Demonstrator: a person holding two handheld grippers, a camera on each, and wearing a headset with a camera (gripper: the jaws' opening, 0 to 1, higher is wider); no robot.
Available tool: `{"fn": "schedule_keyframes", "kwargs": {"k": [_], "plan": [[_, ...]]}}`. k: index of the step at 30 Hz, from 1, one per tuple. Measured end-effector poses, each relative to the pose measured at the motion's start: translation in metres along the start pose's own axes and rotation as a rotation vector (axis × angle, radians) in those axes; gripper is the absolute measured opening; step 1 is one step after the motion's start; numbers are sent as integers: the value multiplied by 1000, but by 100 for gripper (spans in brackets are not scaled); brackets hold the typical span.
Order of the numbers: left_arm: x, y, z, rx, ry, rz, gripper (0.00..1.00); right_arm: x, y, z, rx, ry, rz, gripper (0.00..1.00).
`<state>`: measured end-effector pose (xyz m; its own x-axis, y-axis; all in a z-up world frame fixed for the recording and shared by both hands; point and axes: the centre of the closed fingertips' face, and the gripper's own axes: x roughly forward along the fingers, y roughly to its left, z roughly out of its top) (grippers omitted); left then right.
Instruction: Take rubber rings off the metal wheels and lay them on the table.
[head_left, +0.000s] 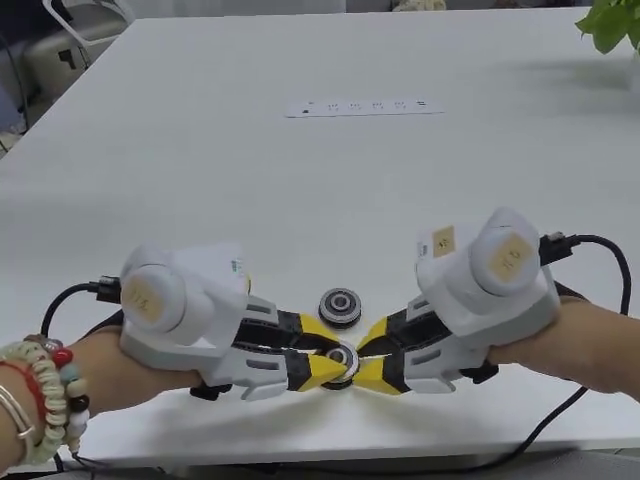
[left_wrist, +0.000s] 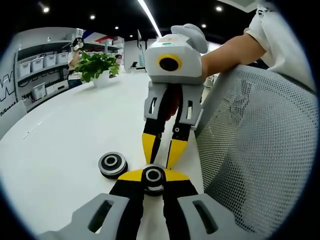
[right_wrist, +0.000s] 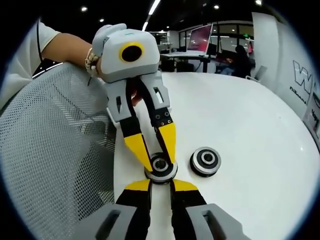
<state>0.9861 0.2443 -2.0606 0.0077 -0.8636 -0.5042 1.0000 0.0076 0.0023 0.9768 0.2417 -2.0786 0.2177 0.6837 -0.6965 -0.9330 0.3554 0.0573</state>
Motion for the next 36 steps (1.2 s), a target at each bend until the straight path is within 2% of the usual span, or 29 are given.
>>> {"fn": "schedule_keyframes", "kwargs": {"k": [3,10,13,16,18,19,36], "plan": [[0,1,0,-3,0,2,8,-1,-4,0,-21,8,-24,0],[0,1,0,-2,1,3,8,2,-4,-2,47,9,-20,0],[0,1,0,-3,0,2,8,2,-2,-1,62,3,-8,6],[0,1,0,-3,-1,2,8,5,2,9,96,-54,3,20],[0,1,0,-3,-1,2,8,8,2,10,80,-47,-3,23],[0,1,0,-4,-2,3,8,11,-2,13,39,-51,-25,24],[1,0,1,-9,-8,0,8,3,1,8,5,-25,-4,18]]}}
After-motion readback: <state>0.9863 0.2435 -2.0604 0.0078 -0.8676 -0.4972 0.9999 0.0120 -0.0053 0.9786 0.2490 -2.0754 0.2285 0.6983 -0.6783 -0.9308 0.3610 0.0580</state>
